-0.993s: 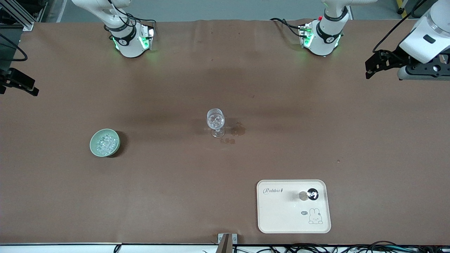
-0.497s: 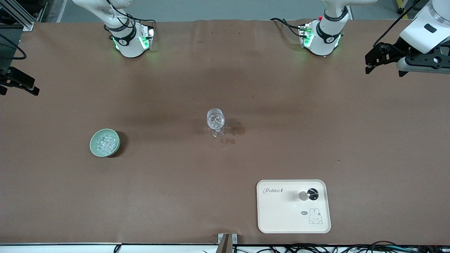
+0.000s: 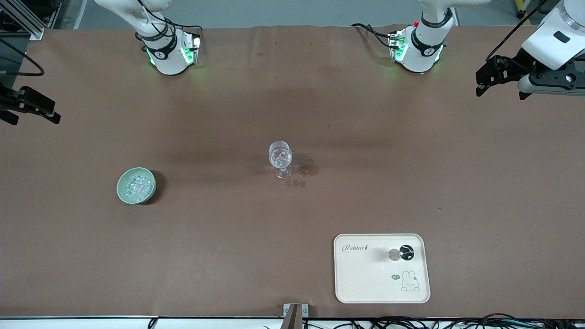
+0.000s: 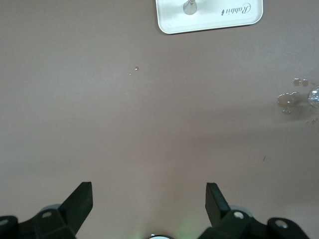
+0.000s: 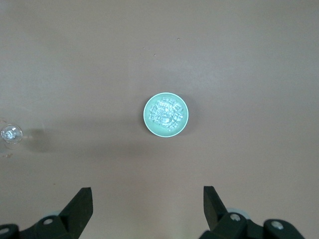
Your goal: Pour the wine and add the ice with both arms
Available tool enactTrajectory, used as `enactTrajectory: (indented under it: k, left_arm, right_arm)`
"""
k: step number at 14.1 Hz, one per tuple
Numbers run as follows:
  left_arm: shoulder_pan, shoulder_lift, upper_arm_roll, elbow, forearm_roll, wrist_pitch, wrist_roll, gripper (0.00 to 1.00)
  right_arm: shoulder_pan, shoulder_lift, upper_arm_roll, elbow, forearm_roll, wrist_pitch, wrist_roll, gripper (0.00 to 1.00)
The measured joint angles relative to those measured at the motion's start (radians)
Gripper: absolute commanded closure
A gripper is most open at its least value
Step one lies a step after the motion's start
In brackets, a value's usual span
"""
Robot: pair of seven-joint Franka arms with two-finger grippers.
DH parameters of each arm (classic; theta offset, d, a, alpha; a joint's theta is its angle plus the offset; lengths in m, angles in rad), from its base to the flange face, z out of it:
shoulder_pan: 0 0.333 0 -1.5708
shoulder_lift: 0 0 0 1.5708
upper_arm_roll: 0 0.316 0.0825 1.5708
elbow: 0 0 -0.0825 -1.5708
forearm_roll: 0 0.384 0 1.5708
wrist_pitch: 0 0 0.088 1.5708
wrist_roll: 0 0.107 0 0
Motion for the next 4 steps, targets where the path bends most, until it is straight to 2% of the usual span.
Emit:
enactTrajectory:
  k: [4]
  left_arm:
    - [-0.001,0.0,0.0,0.0,0.0,0.0,-0.072,0.0]
  right_arm:
    - [0.0,0.0,0.001,0.0,0.0,0.001,0.0,0.01]
